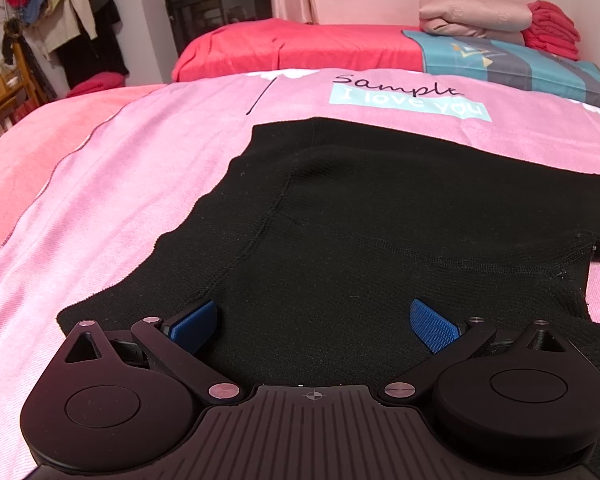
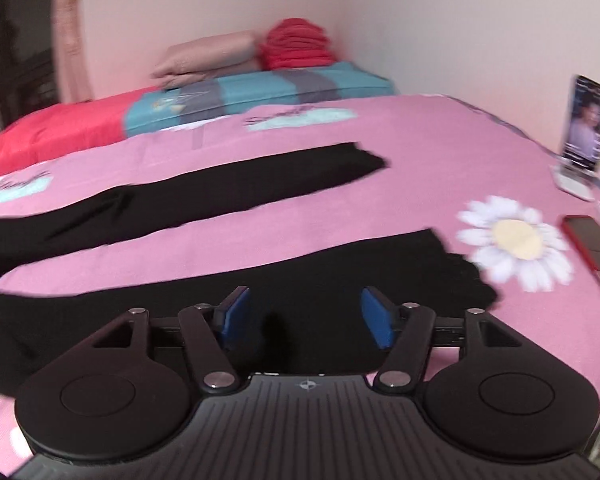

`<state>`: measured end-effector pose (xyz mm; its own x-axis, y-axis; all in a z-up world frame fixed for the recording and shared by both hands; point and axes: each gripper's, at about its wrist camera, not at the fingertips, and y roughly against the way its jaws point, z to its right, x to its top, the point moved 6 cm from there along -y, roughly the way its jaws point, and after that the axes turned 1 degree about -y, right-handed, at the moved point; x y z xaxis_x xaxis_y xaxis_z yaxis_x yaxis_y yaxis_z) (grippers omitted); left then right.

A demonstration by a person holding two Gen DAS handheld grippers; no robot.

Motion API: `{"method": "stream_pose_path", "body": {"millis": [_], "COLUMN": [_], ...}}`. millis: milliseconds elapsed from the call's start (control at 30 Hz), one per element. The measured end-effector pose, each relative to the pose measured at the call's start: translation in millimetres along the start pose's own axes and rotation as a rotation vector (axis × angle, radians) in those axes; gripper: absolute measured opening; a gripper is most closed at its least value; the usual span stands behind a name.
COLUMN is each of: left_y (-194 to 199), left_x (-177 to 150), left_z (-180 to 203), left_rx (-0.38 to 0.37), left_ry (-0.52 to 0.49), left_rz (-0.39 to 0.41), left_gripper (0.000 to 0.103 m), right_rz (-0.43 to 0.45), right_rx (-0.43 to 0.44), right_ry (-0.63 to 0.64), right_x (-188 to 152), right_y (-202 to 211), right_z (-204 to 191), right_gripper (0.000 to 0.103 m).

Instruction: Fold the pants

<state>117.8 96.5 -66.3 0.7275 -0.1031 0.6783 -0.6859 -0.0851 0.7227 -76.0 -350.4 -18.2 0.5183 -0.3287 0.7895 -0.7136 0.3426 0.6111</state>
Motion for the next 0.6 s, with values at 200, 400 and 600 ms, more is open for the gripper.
{"method": "stream_pose_path", "body": {"millis": [200,400,600], "left_y": [0,1,14], "left_x": [0,0,4], "left_z": [1,1,-5], "left_rx": [0.0,0.003,-0.039], "left_ry": [0.0,-0.001,0.063], "left_rz": [0.0,0.0,-0.024], "left_gripper": [0.103,0.103,0.103], "right_rz": [0.009,0.118,0.144], "right_rx": [-0.171,-0.224,-0.103], "right_ry": [-0.237,-0.137,-0.074], "right_x": [9,25,33], "right_y": [1,23,42], "right_z": [70,70,45], "right_gripper": [0.077,0.087,0.09]}}
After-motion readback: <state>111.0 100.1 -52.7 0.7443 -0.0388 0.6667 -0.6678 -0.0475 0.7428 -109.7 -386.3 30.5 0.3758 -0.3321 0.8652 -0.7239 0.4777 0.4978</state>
